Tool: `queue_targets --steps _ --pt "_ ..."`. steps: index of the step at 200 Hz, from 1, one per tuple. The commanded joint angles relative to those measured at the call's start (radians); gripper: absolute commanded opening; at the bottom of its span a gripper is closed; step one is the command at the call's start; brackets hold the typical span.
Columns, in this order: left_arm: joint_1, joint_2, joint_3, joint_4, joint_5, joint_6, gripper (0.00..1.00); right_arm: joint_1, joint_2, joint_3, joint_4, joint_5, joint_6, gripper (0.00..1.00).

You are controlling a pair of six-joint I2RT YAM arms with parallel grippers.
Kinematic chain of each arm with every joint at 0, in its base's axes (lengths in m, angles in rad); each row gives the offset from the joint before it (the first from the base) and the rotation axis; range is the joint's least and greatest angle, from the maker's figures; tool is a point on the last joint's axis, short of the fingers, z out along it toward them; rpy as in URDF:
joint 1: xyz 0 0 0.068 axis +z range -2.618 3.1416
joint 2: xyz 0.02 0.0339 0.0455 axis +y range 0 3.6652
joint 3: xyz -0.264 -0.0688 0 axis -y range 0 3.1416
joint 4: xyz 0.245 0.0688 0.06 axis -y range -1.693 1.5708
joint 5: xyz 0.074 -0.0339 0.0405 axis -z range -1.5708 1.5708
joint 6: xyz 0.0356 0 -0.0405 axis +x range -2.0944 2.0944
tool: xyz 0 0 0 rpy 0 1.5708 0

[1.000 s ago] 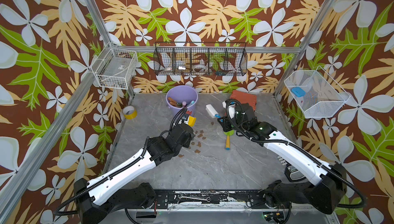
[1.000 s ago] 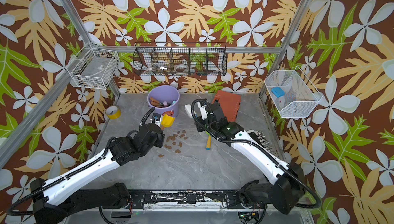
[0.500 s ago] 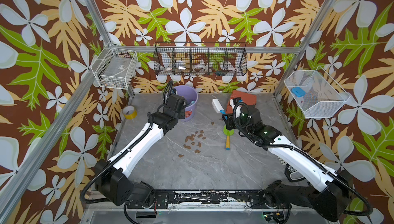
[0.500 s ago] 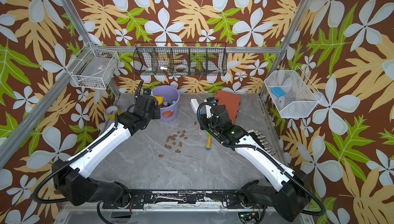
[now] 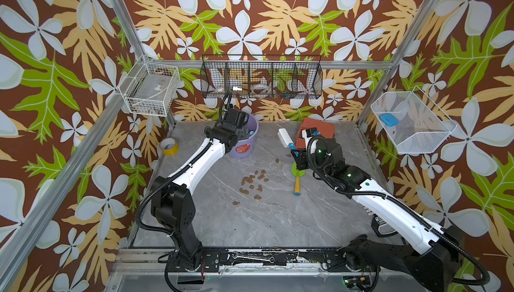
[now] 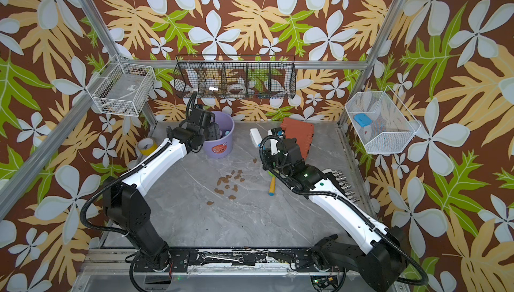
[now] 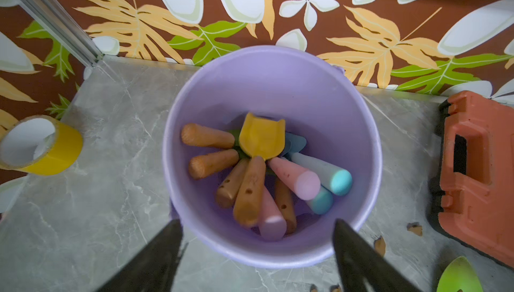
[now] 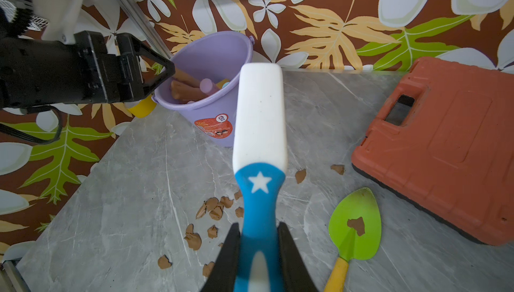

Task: Brush the soil off the hand trowel and place it into the bucket
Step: Place the hand trowel in the bucket, then pick up the hand trowel from the center of the board.

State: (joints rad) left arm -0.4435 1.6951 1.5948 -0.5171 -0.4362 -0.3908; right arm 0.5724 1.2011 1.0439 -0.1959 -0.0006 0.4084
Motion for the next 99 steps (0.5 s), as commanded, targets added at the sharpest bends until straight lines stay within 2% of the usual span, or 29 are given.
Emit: queue_targets --steps 1,24,49,73,99 --pt "-0.067 -0.078 -0.054 0.048 -0.095 -0.014 0.99 -0.008 -0.019 -0.015 0.0 0.042 -0.001 0.0" --pt "-0.204 -0.159 -0.192 0.136 -0.051 -0.067 0.99 -0.054 -0.042 -0.072 -0.002 0.033 0.027 0.0" --pt "-0.382 -0.157 -0.309 0.232 -0.012 -0.155 1.0 -0.092 -0.076 -0.141 -0.009 0.056 0.059 0.0" --pt "-0.491 -0.058 -0.337 0.339 0.091 -0.207 0.99 -0.142 -0.131 -0.204 -0.016 0.078 0.093 0.0" --pt "-0.534 0.113 -0.259 0.347 0.123 -0.208 0.96 -0.214 -0.198 -0.247 -0.02 0.072 0.125 0.0"
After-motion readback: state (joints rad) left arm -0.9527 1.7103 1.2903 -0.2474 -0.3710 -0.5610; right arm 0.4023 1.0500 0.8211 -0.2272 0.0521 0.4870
